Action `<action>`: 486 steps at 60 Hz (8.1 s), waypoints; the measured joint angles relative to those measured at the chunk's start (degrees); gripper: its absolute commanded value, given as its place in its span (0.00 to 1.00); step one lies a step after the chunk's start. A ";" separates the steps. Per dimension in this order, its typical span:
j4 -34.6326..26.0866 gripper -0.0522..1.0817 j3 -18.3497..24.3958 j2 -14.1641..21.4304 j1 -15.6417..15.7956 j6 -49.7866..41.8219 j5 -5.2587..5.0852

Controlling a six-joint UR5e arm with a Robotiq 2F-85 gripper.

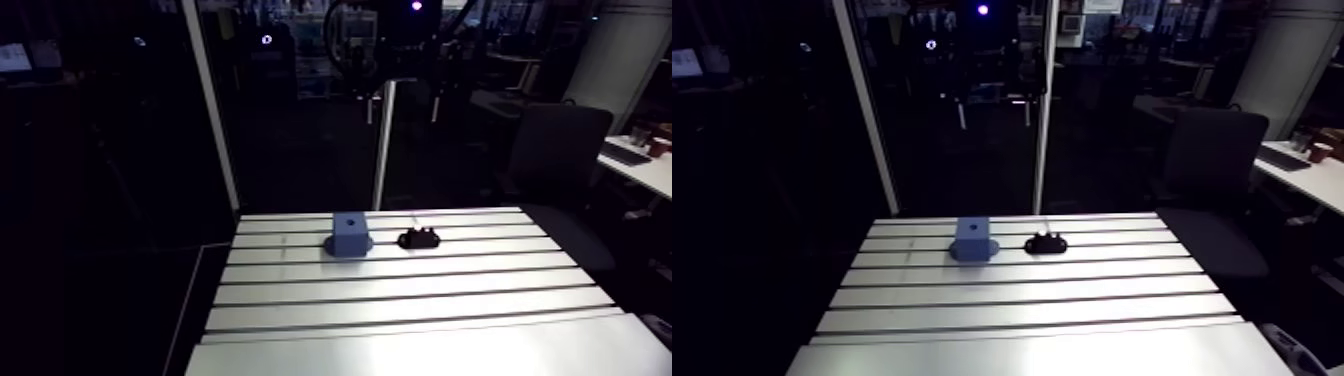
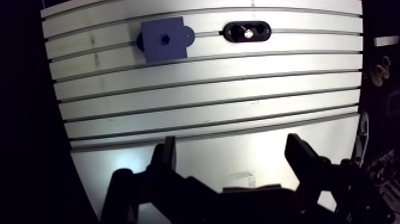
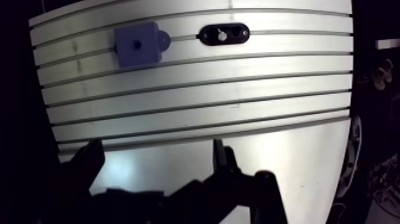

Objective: Pick up the M10 bolt and insert it into the hex recess until seated.

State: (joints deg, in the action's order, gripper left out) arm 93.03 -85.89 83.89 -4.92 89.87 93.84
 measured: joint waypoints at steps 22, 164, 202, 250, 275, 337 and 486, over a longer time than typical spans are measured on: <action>1.83 0.05 -1.17 -0.48 -2.58 3.29 -0.44; 34.84 0.13 -17.23 -10.49 -12.09 15.29 -7.37; 41.48 0.43 -20.57 -13.14 -11.86 15.46 -5.44; 44.74 0.48 -21.34 -16.69 -11.82 15.45 -5.69; 44.83 0.49 -21.24 -17.30 -11.77 15.47 -5.73; 44.84 0.51 -20.79 -18.35 -11.02 15.56 -5.43; 45.87 0.64 -20.55 -18.93 -11.08 16.65 -5.30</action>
State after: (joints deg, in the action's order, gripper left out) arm 138.89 -106.44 64.96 -16.00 106.52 88.54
